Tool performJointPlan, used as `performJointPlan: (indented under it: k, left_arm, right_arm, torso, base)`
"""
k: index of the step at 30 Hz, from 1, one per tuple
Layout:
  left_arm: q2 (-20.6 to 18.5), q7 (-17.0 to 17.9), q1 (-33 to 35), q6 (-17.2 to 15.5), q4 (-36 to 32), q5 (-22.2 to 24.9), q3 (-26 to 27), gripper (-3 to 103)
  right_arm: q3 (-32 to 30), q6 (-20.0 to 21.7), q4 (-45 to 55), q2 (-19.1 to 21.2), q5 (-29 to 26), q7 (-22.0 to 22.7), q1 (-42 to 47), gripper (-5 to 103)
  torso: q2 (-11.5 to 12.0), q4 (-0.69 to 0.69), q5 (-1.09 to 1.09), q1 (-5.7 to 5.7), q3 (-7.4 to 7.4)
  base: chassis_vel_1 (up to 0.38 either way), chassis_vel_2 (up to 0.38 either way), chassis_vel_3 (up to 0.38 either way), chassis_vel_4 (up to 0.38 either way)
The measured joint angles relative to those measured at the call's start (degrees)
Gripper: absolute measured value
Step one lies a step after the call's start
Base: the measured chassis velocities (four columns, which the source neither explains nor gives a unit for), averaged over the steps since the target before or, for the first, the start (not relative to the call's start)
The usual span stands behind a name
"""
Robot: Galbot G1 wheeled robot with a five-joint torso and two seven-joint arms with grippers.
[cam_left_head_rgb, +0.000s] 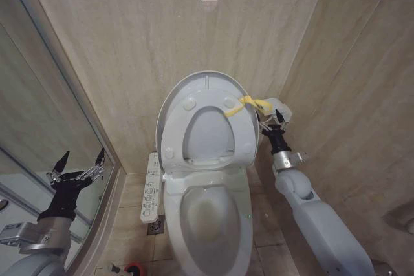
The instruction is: Open the toilet lid, clean the toilet bowl with a toilet brush, close the toilet lid, and flush.
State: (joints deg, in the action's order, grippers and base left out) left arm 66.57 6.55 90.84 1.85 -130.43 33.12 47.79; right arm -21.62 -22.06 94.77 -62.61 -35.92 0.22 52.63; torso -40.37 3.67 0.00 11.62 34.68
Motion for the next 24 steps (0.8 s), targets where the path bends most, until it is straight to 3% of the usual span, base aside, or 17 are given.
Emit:
performJointPlan:
  k: [9,14,24]
  left_arm:
    - [-0.04,0.03,-2.38,-0.11,1.19,-0.15,-2.41,100]
    - [-0.15,0.04,-3.19,-0.13,1.69,-0.15,-3.26,100]
    - [-0.60,0.09,-4.70,-0.14,2.22,0.21,-4.72,100]
  right_arm:
    - [-5.75,-2.29,7.76,1.32,0.10,-2.33,10.08,100]
    - [-7.94,-3.42,13.18,1.05,0.38,-2.62,17.09,100]
    - [-10.25,-6.66,21.59,-3.20,4.09,-3.90,29.68,100]
  torso:
    - [0.00,-0.05,0.00,0.00,0.00]
    - [0.00,0.01,0.00,0.00,0.00]
    - [-0.01,-0.02,0.00,-0.01,0.00]
  base:
    - [0.000,0.000,0.000,0.000]
    - [0.000,0.000,0.000,0.000]
    - [0.000,0.000,0.000,0.000]
